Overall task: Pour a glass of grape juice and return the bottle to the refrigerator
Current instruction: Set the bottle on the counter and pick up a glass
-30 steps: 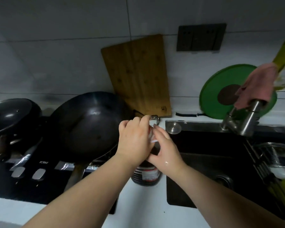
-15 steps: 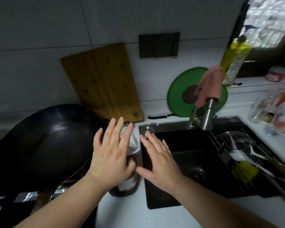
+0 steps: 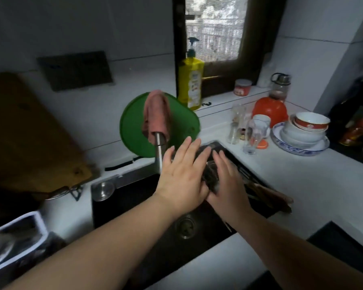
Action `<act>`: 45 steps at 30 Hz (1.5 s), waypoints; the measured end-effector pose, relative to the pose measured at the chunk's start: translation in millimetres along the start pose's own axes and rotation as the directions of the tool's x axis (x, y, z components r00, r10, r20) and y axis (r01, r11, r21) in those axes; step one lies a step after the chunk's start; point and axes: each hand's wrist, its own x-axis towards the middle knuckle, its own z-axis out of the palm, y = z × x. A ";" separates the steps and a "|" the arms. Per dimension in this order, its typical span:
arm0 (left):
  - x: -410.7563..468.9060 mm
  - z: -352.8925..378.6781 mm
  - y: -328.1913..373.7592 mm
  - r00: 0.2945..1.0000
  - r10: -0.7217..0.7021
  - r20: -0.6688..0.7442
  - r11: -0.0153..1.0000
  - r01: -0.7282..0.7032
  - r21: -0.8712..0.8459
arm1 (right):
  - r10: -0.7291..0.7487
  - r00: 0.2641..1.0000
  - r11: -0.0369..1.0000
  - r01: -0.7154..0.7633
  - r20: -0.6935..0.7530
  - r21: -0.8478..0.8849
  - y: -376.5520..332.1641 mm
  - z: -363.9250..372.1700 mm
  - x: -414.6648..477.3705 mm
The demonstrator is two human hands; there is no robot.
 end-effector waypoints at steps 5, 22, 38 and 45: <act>89.7 61.2 68.0 0.999 0.047 0.021 0.999 -0.047 0.009 | 0.072 0.997 0.997 -0.072 -0.010 0.017 109.0 -42.1 38.3; 293.1 235.5 146.6 0.941 -0.316 0.123 0.949 0.311 0.056 | 0.213 0.977 0.977 -0.213 0.008 -0.035 361.6 -37.1 190.9; 275.1 258.0 142.1 0.889 -0.458 -0.005 0.832 0.427 -0.355 | 0.229 0.973 0.805 -0.214 0.043 0.554 331.1 -15.5 186.1; 222.8 184.6 113.8 0.924 -0.362 -0.122 0.865 0.285 -0.412 | 0.143 0.988 0.713 -0.139 0.051 0.687 265.5 -33.0 177.3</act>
